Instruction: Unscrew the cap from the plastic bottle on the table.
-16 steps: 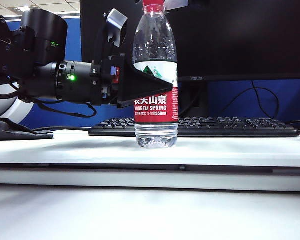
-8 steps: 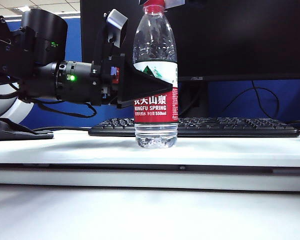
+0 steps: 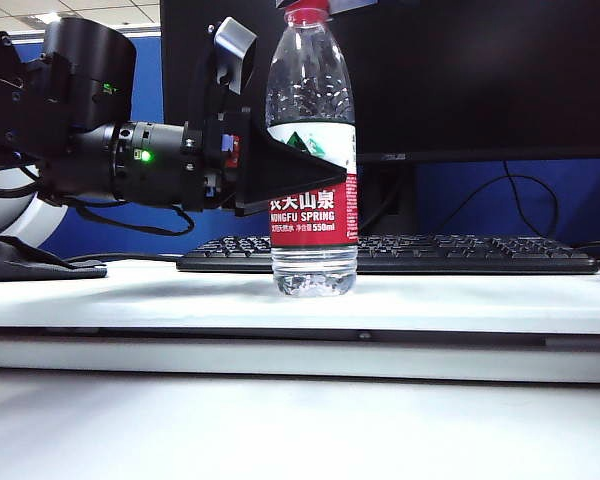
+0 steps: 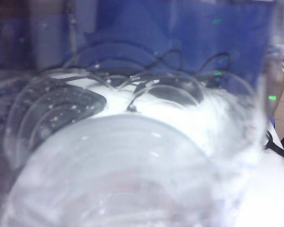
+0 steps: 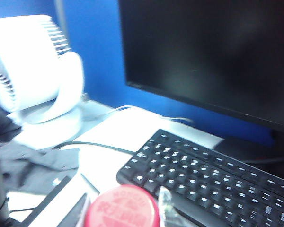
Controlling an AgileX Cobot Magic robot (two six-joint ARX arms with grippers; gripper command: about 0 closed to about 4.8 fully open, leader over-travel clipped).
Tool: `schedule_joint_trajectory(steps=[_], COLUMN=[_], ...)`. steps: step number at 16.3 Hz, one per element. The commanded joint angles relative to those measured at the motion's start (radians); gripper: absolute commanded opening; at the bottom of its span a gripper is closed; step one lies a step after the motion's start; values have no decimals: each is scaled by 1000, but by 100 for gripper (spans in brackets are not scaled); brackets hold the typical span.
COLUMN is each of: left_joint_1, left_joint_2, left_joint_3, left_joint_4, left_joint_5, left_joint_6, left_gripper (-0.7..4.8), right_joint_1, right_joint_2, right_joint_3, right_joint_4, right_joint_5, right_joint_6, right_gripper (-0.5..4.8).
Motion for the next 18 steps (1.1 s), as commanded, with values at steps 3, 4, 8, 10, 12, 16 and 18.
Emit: schedule_joint_trajectory(steps=[3,4,8,10,12,16,18], left_joint_1=[-1,-1,-1,-1,-1,-1,-1], left_joint_2=[6,6,6,6,6,6,6], left_joint_3=[-4,-4,-4,-4,-4,-4,-4], left_joint_4=[-76,-75,-75,-75,-75,-75,-75], left_joint_5=[19,19,19,19,19,19,19], left_joint_6=[2,2,2,2,2,2,2], left_gripper=[299,299,299,299,299,299,299], right_joint_1=[-159,-195,-325,-360,-386,-470,-470], right_joint_2=[-8,-9,-21,-21,-20,-19,-11], right_joint_3=[5,5,5,5,6,10,19], right_joint_4=[-94,-106,-163,-167,-166,-134,-144], right_joint_5=[-358,-437,-773,-882,-988,-1216,-1270], right_joint_6=[-18,-18,-41,-45,-74,-65,-65], right_gripper=[94,94,94,94,94,95,95])
